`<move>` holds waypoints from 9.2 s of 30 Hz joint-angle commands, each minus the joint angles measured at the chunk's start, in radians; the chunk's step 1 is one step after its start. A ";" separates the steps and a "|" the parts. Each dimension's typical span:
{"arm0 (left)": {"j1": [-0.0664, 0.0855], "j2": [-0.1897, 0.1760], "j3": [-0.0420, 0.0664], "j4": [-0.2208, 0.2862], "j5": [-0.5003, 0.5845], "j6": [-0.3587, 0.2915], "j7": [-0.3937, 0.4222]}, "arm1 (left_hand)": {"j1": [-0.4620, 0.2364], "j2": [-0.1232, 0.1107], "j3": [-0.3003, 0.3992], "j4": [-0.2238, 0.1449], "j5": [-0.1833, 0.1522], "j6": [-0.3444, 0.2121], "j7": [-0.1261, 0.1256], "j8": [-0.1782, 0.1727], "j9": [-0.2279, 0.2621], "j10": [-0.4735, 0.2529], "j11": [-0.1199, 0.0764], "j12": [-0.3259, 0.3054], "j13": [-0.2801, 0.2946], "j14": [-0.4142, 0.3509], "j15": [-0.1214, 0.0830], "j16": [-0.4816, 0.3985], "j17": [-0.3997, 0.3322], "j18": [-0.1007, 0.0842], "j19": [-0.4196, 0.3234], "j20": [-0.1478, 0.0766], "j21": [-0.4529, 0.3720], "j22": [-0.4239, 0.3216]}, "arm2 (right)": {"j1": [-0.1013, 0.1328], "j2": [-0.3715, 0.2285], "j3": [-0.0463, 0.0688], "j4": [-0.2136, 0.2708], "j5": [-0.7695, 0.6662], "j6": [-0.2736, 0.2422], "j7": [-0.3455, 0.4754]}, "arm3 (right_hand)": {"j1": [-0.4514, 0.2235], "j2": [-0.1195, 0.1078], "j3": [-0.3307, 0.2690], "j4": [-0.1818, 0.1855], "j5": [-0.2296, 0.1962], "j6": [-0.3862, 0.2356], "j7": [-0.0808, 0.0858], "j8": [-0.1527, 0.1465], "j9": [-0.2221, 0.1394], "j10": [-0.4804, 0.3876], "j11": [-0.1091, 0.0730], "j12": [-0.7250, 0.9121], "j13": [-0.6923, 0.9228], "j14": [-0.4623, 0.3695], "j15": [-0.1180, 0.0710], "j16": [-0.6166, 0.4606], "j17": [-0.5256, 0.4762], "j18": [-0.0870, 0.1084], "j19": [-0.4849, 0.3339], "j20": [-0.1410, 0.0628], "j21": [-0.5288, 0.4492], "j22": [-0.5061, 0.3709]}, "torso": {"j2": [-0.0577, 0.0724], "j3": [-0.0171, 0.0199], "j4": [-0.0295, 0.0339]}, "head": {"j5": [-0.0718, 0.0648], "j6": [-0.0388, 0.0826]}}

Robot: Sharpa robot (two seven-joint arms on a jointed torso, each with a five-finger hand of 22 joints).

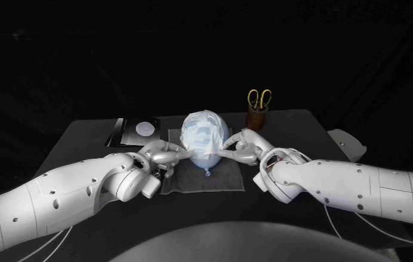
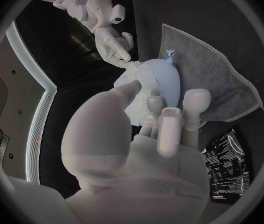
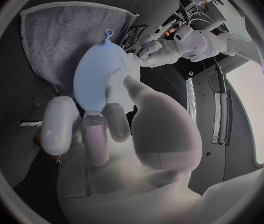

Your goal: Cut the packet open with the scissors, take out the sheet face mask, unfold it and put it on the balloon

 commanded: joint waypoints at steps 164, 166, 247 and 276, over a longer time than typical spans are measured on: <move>0.021 0.126 0.002 -0.064 -0.009 -0.374 -0.021 | 0.108 0.043 -0.305 0.182 -0.002 0.124 -0.028 -0.087 -0.084 0.170 -0.024 0.095 0.173 0.074 -0.020 0.020 0.162 -0.013 0.080 -0.018 0.043 0.093 | 0.005 0.104 0.014 -0.101 0.193 -0.163 0.050 | 0.111 0.141 0.213 -0.066 0.000 0.119 -0.045 0.041 0.031 0.067 -0.048 0.126 0.180 0.106 -0.036 0.003 0.263 -0.013 0.059 -0.028 0.133 0.201 | 0.000 0.0008 -0.0005 | -0.010 0.000; 0.021 0.129 0.002 -0.065 0.002 -0.377 -0.009 | 0.121 0.056 -0.308 0.183 -0.002 0.136 -0.031 -0.083 -0.084 0.183 -0.028 0.104 0.186 0.076 -0.022 0.022 0.167 -0.015 0.085 -0.019 0.048 0.102 | 0.005 0.105 0.014 -0.101 0.192 -0.161 0.048 | 0.110 0.140 0.214 -0.067 0.000 0.119 -0.045 0.041 0.032 0.067 -0.048 0.126 0.180 0.106 -0.036 0.003 0.263 -0.013 0.059 -0.028 0.133 0.201 | 0.000 0.0009 -0.0007 | -0.010 0.000; 0.019 0.067 0.001 -0.035 0.139 -0.378 0.087 | 0.068 0.057 0.269 -0.116 0.001 0.193 -0.069 0.035 0.121 0.250 -0.067 0.067 0.249 0.082 -0.058 0.024 0.185 -0.021 0.103 -0.051 0.080 0.152 | -0.005 -0.040 0.014 -0.052 0.119 0.049 -0.074 | 0.100 0.135 0.226 -0.076 0.000 0.122 -0.047 0.048 0.037 0.069 -0.049 0.133 0.184 0.106 -0.037 0.003 0.263 -0.014 0.059 -0.028 0.137 0.202 | 0.001 0.0005 -0.0006 | -0.010 0.000; 0.019 0.063 0.001 -0.039 0.126 -0.401 0.188 | 0.004 0.043 0.159 -0.076 -0.001 0.012 -0.004 -0.013 0.121 -0.092 -0.005 -0.223 -0.100 -0.008 -0.004 -0.064 -0.031 0.027 -0.084 -0.006 -0.098 -0.132 | -0.009 -0.041 0.014 -0.077 0.139 0.128 -0.039 | -0.030 0.000 0.113 -0.038 0.001 -0.068 0.025 -0.049 0.005 -0.059 0.013 -0.163 0.045 0.082 0.011 -0.047 0.216 0.029 -0.024 -0.002 -0.136 0.127 | 0.001 0.0008 0.0000 | -0.014 0.000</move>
